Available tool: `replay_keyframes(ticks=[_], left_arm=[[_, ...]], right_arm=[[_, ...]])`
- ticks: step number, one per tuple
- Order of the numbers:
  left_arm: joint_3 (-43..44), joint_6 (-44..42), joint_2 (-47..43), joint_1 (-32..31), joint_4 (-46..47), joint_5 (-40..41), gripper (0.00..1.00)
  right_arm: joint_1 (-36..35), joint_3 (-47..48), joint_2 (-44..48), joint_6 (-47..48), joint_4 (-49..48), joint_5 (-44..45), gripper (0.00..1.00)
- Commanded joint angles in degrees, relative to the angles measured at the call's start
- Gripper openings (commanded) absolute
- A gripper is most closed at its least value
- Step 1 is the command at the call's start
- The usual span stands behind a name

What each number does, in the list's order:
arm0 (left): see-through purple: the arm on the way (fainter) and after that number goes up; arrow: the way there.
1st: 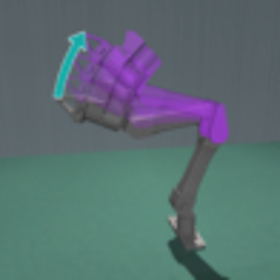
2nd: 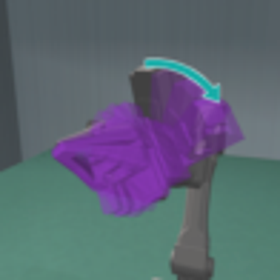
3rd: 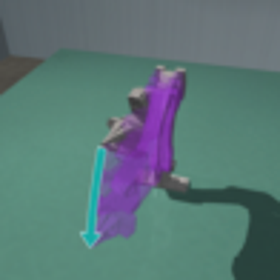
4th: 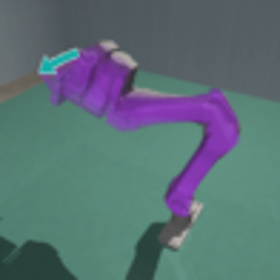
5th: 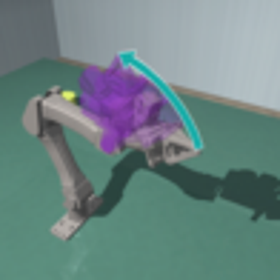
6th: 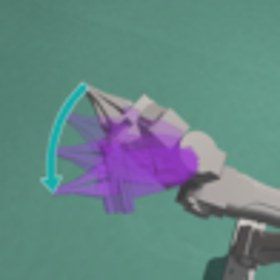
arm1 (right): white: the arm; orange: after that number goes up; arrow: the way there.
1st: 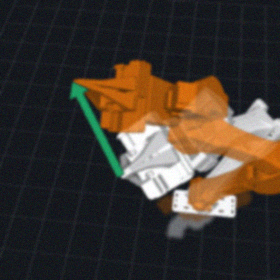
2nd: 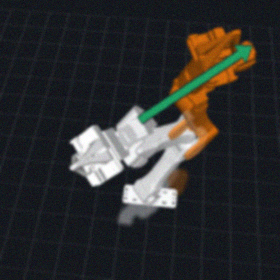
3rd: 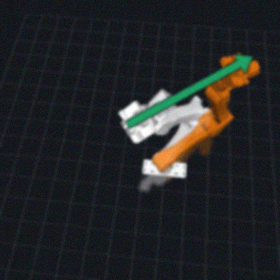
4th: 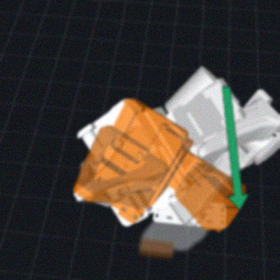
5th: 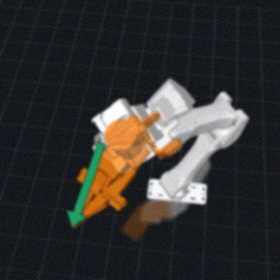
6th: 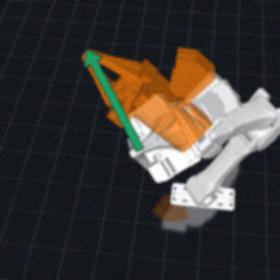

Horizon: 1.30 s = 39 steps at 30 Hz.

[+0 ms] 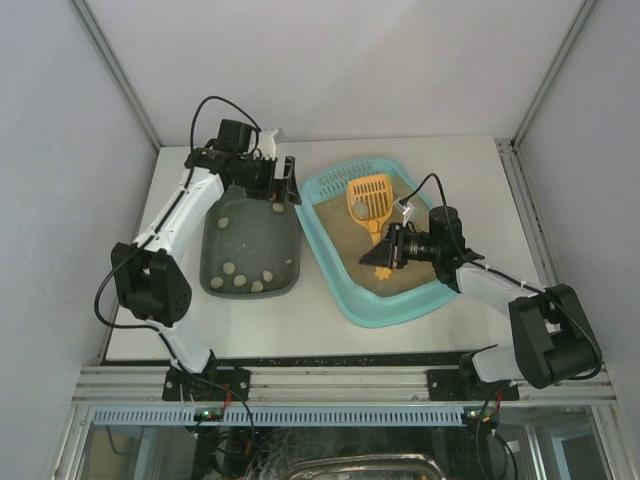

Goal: Clean the litter box

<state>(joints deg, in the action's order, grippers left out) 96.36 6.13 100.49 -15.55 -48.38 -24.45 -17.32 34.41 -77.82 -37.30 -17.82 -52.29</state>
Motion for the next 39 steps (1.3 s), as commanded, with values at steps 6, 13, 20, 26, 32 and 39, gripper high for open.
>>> replay_keyframes(ticks=[6,13,20,26,32,39], left_arm=[[1.99,-5.04,-3.71,-1.51,-1.63,6.64,1.0],[1.47,-5.4,-4.31,-1.76,-1.54,6.98,1.0],[1.6,-7.34,-5.12,-3.73,-2.06,8.81,1.0],[1.03,-9.56,-6.25,-5.54,-2.74,10.2,1.0],[-2.6,-10.5,-10.08,-5.93,-3.19,8.61,1.0],[-6.72,-10.23,-13.55,-3.06,-2.42,5.46,1.0]], right_arm=[[-1.17,7.68,-1.84,12.62,15.62,-6.34,0.0],[1.83,5.4,0.03,11.88,15.27,-6.05,0.0],[3.05,4.47,0.03,10.28,14.44,-5.65,0.0],[4.31,3.49,0.39,7.75,10.07,-4.85,0.0],[4.87,6.61,-2.06,6.15,12.18,-4.91,0.0],[3.6,12.3,-5.07,8.63,16.95,-2.6,0.0]])
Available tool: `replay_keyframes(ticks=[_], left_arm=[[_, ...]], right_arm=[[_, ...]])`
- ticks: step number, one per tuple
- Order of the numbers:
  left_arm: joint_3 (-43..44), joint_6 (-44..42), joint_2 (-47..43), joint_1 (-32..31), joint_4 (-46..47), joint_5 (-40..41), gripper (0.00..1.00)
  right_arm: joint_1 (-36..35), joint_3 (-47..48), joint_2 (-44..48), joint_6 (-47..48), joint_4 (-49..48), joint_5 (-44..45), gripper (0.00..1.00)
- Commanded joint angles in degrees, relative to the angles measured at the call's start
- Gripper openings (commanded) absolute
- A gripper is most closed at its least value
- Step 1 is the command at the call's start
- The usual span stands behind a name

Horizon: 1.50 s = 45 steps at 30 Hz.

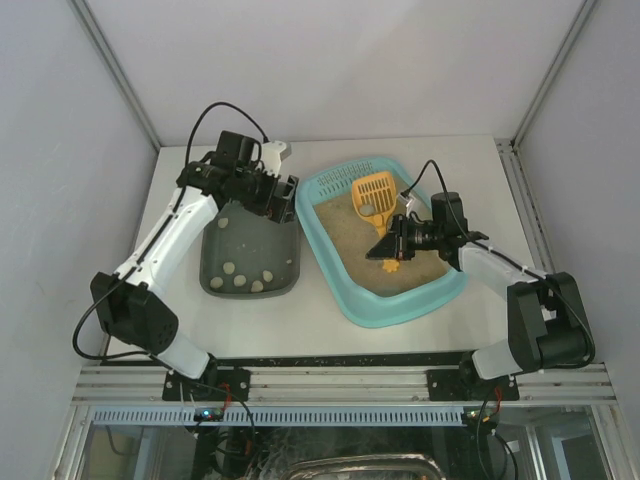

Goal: Clean the litter box

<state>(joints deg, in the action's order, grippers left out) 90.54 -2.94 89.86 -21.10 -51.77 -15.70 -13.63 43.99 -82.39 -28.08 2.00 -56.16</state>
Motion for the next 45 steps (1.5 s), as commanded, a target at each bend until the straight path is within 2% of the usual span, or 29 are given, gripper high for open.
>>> replay_keyframes(ticks=[1,4,7,9,13,16,19,22,27,33,38,45], left_arm=[[-0.14,-0.21,-2.71,4.24,0.97,-4.76,1.0],[6.3,1.11,-0.51,9.93,-1.18,-7.51,1.0],[13.44,-0.13,1.89,12.39,-4.38,-6.68,1.0],[17.21,0.97,3.16,14.25,-6.53,-9.57,1.0],[17.07,7.1,3.27,19.87,-2.78,-13.24,1.0],[21.62,6.93,5.78,23.62,-3.56,-10.39,1.0],[24.24,7.68,7.77,27.77,-3.91,-11.47,1.0],[23.64,10.01,8.28,32.01,-3.1,-14.25,1.0],[20.36,11.54,8.12,35.88,-1.55,-16.02,1.0],[16.3,12.14,6.66,36.31,-1.04,-13.67,1.0],[10.89,13.69,4.89,36.31,0.63,-15.52,1.0],[8.84,14.13,4.54,36.31,1.01,-16.67,1.0]], right_arm=[[-0.69,3.87,-1.05,0.2,-1.26,2.09,0.0],[-3.81,8.35,-2.88,2.48,5.26,4.48,0.0],[-6.67,10.61,-2.5,2.88,7.4,8.37,0.0],[-8.59,13.57,-2.0,3.38,11.32,15.2,0.0],[-15.37,23.18,-2.51,13.16,24.09,26.14,0.0],[-18.21,27.86,-4.56,15.73,28.77,27.92,0.0],[-19.98,31.88,-6.88,15.83,31.71,28.25,0.0],[-22.87,36.68,-9.27,17.43,34.65,31.62,0.0],[-29.22,52.32,-18.45,23.6,46.94,42.06,0.0],[-32.45,60.02,-24.66,25.61,47.77,49.11,0.0],[-35.45,61.53,-27.14,28.71,48.2,55.13,0.0],[-39.83,58.59,-26.91,35.13,46.08,70.32,0.0]])
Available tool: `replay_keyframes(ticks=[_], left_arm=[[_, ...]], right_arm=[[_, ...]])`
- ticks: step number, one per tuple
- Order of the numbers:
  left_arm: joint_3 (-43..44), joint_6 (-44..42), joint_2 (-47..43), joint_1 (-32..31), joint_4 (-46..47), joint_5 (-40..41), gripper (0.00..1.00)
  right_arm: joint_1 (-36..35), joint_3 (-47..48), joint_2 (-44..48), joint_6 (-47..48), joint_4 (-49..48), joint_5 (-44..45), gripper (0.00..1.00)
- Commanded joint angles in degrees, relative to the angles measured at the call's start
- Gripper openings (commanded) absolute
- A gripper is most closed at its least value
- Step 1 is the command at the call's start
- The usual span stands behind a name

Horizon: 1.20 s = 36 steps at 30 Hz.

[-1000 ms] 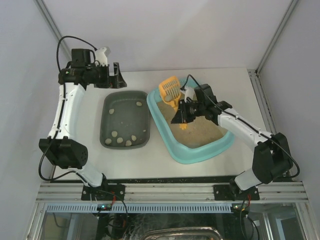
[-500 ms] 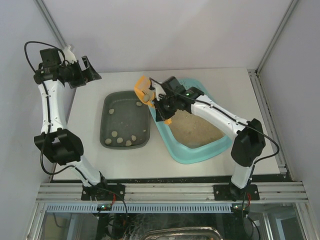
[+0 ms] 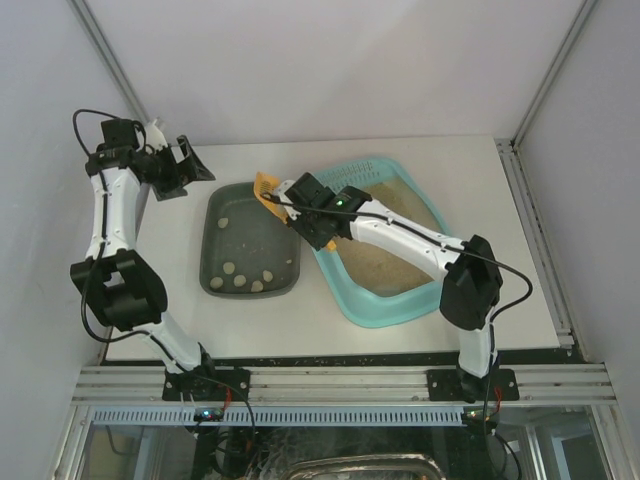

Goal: Clean the litter box

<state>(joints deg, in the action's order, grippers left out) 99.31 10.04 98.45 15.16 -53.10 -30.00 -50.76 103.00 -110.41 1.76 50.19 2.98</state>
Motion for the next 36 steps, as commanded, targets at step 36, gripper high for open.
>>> replay_keyframes(ticks=[36], left_arm=[[2.21,4.01,-0.33,0.5,3.28,-6.35,1.0]], right_arm=[[-5.69,-0.62,-0.11,9.22,-2.8,12.65,0.0]])
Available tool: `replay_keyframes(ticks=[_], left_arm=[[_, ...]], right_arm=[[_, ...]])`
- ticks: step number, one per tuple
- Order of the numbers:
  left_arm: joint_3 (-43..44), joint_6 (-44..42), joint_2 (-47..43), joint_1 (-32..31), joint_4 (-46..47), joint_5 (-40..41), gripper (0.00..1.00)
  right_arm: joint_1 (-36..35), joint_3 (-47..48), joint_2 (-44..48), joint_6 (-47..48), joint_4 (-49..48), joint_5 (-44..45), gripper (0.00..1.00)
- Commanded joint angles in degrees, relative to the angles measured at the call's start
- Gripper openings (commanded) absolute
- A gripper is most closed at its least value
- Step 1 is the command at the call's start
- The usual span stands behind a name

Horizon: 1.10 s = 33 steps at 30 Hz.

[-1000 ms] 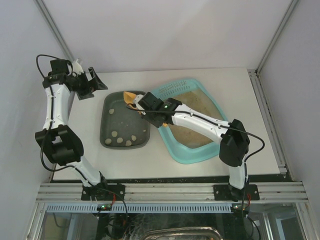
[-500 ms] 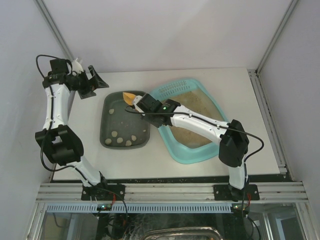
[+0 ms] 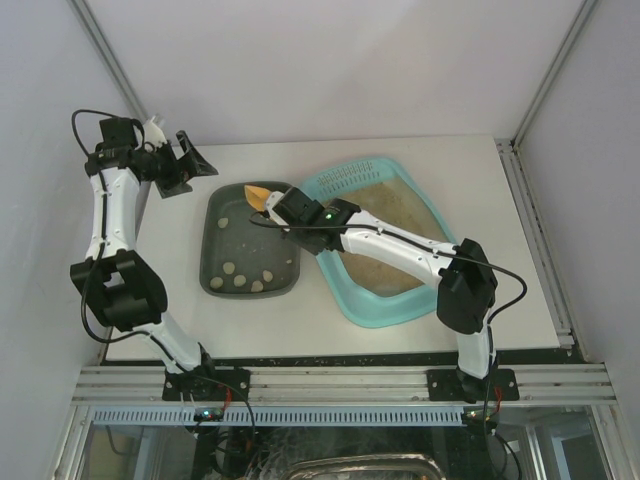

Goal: Clean the litter box

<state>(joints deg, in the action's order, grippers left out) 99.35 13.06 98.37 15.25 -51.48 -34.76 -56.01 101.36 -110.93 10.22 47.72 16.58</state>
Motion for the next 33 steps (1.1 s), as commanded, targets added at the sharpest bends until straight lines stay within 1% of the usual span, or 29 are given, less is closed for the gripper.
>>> replay_keyframes(ticks=[1,2,3,6,8,9,11,13,16,18,19,21,23,26,33], left_arm=[[2.12,1.08,-0.2,0.4,1.65,-1.62,1.0],[2.22,1.07,-0.12,0.44,1.54,-1.7,1.0],[2.31,1.07,-0.11,0.4,1.37,-1.8,1.0],[3.04,0.01,-0.11,0.4,0.28,-1.78,1.0],[3.21,-0.58,-0.19,0.41,-0.31,-1.78,1.0],[3.22,-0.78,-0.12,0.4,-0.58,-1.96,1.0],[3.22,-0.7,0.16,0.4,-0.93,-2.3,1.0],[3.01,-0.68,0.24,0.42,-1.01,-2.46,1.0],[2.78,-0.54,0.41,0.26,-0.85,-2.83,1.0],[2.84,-0.54,0.51,0.15,-0.85,-3.11,1.0],[2.71,-0.56,0.55,0.06,-0.91,-3.12,1.0],[2.86,-0.58,0.89,-0.04,-1.15,-3.31,1.0],[2.94,-0.58,1.1,0.01,-1.17,-3.46,1.0],[3.1,-0.55,1.6,-0.04,-0.97,-3.64,1.0],[2.53,-0.66,1.55,-0.03,-0.79,-3.15,1.0]], right_arm=[[-0.43,1.1,0.39,0.46,-0.12,-4.08,0.0],[-0.68,1.18,0.26,0.08,0.14,-7.13,0.0],[-0.86,1.39,0.01,-0.3,0.29,-8.02,0.0],[-1.31,1.58,0.06,0.04,-0.65,0.55,0.0],[-1.76,1.17,0.55,0.65,-0.93,-3.87,0.0],[-2.09,1.35,0.25,0.23,-0.68,-3.53,0.0],[-2.15,1.77,-0.23,0.13,-0.59,2.39,0.0],[-2.43,0.71,0.0,1.35,-1.67,0.4,0.0],[-2.89,1.26,-1.37,0.79,-1.12,6.0,0.0],[-3.23,-0.15,-1.24,2.23,-1.8,5.14,0.0],[-3.54,0.04,-1.67,1.75,-1.82,6.82,0.0],[-3.99,0.65,-2.52,2.22,-1.3,12.89,0.0],[-4.6,-0.81,-2.38,4.0,-2.33,14.56,0.0],[-5.61,-0.21,-3.55,3.53,-2.02,17.43,0.0],[-6.96,0.64,-3.9,2.2,-1.19,20.34,0.0]])
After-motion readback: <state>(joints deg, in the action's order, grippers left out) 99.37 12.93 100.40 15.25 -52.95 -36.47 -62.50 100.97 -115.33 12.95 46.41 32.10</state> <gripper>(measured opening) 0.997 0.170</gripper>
